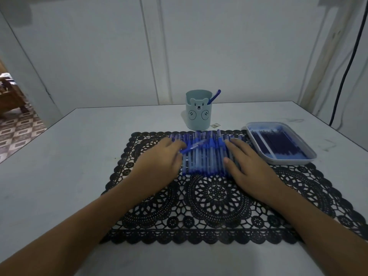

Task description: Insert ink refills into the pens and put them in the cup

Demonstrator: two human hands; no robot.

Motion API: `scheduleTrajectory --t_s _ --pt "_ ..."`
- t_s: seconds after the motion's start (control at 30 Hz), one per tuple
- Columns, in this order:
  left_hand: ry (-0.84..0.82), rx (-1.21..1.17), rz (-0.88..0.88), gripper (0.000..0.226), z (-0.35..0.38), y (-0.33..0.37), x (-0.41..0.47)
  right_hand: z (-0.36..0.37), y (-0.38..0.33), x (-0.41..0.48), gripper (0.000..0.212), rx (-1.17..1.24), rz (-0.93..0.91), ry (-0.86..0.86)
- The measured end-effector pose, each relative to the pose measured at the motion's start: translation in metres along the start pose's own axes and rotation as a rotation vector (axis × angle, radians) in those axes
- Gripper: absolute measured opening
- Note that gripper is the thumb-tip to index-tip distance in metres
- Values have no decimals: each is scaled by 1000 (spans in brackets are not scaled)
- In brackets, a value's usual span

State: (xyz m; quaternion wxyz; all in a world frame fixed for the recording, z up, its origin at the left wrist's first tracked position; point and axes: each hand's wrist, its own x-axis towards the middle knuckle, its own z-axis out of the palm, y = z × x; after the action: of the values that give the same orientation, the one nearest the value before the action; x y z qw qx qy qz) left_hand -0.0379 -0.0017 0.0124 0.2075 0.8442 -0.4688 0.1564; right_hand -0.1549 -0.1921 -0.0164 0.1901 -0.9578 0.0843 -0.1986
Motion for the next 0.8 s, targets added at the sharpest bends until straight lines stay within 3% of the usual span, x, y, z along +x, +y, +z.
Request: scheduleTrajectory --t_s 0.1,0.2,0.4,0.47,0.57,0.8 --pt "-40 -26 177 37 8 10 -14 -6 -11 -6 53 -58 -181 136" --pt "-60 -63 219 36 13 18 -19 -4 -21 -10 47 -271 -369 58" --pt "-43 -128 236 35 18 22 -23 2 -24 -9 9 -258 -471 29" --pt "-40 -124 251 34 18 21 -25 0 -26 -10 7 -224 -463 -4" --pt "-37 -130 275 33 18 20 -26 -3 -28 -12 27 -160 -452 -53" --pt "-25 -141 285 31 18 16 -28 -14 -25 -14 38 -136 -408 -79"
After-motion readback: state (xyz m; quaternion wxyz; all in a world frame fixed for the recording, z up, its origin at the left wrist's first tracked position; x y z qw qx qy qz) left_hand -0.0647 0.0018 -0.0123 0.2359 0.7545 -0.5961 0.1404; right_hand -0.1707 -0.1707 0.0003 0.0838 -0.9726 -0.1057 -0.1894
